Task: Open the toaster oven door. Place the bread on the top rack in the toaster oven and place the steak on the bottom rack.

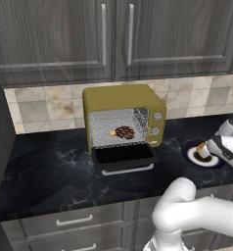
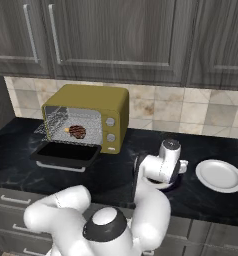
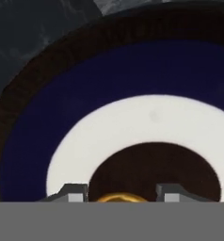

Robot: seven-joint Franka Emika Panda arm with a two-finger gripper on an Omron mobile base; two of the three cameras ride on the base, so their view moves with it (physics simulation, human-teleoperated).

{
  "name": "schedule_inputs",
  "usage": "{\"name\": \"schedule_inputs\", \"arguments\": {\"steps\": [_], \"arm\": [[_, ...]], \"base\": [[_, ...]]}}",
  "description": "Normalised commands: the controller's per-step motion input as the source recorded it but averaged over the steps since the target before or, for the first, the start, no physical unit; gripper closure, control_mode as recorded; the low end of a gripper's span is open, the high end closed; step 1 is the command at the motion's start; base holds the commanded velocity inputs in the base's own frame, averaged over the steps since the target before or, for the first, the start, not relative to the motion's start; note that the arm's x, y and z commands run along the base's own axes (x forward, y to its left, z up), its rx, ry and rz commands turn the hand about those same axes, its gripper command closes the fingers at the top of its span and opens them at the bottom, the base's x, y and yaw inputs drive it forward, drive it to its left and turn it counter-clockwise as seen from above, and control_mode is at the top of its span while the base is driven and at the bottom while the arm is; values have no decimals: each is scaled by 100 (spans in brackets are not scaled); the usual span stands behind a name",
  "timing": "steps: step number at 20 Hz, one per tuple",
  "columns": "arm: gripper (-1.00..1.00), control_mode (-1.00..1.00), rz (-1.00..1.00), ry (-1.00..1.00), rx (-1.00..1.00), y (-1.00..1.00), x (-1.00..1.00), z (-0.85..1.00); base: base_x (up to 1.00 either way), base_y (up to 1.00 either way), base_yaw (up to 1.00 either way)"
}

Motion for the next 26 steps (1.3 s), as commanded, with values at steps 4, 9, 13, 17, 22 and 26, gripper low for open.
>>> {"name": "schedule_inputs", "arguments": {"steps": [4,9,13,17,22,26], "arm": [[100,-100,1,-10,8,-21,-81,31],[100,-100,9,-11,11,-3,-74,61],[100,-100,19,-17,8,7,-57,62],[100,-100,21,-20,4,18,-44,65],[100,-100,28,-9,0,43,-26,50],[100,-100,30,-3,0,49,-14,51]], "base": [[0,0,0],[0,0,0],[0,0,0],[0,0,0],[0,0,0],[0,0,0]]}}
